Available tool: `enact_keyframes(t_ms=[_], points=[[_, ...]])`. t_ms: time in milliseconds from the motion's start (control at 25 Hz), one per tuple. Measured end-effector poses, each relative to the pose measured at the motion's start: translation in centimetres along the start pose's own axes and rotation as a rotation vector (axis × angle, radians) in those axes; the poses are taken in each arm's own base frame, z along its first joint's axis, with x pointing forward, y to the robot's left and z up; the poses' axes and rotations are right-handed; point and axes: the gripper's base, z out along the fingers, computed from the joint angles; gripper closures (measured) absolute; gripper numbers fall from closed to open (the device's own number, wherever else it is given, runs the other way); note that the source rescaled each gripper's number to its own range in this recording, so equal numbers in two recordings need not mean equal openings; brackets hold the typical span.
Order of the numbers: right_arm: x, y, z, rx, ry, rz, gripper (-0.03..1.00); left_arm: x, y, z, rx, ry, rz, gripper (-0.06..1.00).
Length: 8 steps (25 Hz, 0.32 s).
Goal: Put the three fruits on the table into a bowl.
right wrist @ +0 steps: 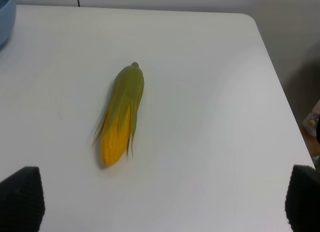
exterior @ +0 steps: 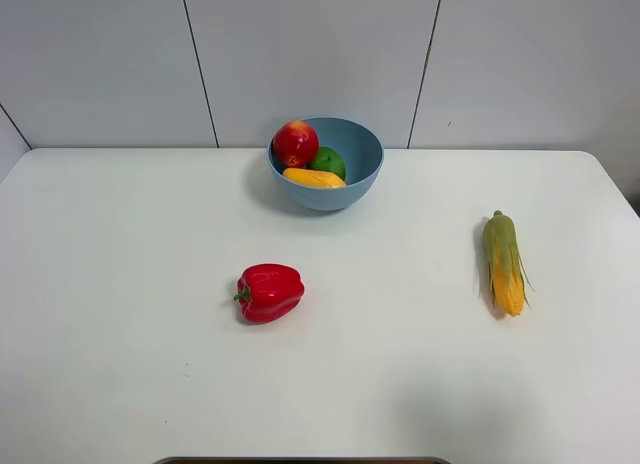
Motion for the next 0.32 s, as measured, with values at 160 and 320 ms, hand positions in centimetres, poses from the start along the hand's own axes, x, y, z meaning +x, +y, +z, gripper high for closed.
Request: enact_keyframes(t_ms=[160,320], points=[[0.00,0.00,0.00,0.000,0.000,0.000,-0.03,0.00,0.00,0.00,0.000,0.000,0.000,-0.06],[0.00,0.00,0.00,0.000,0.000,0.000,-0.03,0.00,0.00,0.00,0.000,0.000,0.000,-0.06]])
